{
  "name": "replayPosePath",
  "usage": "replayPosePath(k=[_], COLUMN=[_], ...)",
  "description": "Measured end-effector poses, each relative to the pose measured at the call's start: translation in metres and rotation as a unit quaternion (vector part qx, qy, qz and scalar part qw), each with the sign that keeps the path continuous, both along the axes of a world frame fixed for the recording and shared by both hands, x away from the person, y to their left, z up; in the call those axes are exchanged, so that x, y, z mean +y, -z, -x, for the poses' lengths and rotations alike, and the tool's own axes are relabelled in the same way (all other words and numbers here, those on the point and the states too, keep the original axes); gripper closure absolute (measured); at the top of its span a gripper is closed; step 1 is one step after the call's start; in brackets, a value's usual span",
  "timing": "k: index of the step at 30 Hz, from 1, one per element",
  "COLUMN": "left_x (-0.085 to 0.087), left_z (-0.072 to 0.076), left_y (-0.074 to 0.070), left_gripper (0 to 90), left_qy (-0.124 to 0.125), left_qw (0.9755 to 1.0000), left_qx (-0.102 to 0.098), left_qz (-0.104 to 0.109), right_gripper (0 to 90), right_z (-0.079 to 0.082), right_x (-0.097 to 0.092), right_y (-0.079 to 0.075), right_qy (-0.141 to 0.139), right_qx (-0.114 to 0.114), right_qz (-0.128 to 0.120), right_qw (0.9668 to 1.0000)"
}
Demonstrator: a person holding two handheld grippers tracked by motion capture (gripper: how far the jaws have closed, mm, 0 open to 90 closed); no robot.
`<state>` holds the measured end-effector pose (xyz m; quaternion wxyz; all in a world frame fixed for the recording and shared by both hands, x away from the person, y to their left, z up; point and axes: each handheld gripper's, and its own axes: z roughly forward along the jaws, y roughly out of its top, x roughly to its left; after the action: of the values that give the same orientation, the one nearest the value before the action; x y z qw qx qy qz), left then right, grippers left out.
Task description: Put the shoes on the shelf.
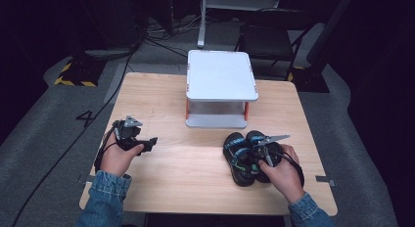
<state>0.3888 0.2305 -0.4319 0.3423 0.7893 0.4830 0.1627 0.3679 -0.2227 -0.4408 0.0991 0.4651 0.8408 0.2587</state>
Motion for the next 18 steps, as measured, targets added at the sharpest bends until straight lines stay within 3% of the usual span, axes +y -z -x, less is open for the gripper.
replayPosePath(k=[9,13,18], left_x=[0.004,0.012,0.024], left_z=[0.005,0.014,0.029], left_y=[-0.001,0.000,-0.002], left_gripper=[24.6,24.7,25.3], left_qy=[-0.007,-0.020,-0.038], left_qw=[1.0000,0.9998,0.9992], left_qx=[-0.004,-0.005,-0.009], left_qz=[0.001,0.000,0.002], right_gripper=[80.4,80.5,80.5], right_z=[-0.002,-0.008,-0.018], right_x=[-0.002,0.001,0.015], right_y=[-0.004,-0.010,-0.025], right_qy=[-0.004,-0.012,-0.022], right_qx=[-0.003,0.002,-0.027], right_qz=[0.000,-0.021,-0.042], right_qw=[1.0000,0.9997,0.9985])
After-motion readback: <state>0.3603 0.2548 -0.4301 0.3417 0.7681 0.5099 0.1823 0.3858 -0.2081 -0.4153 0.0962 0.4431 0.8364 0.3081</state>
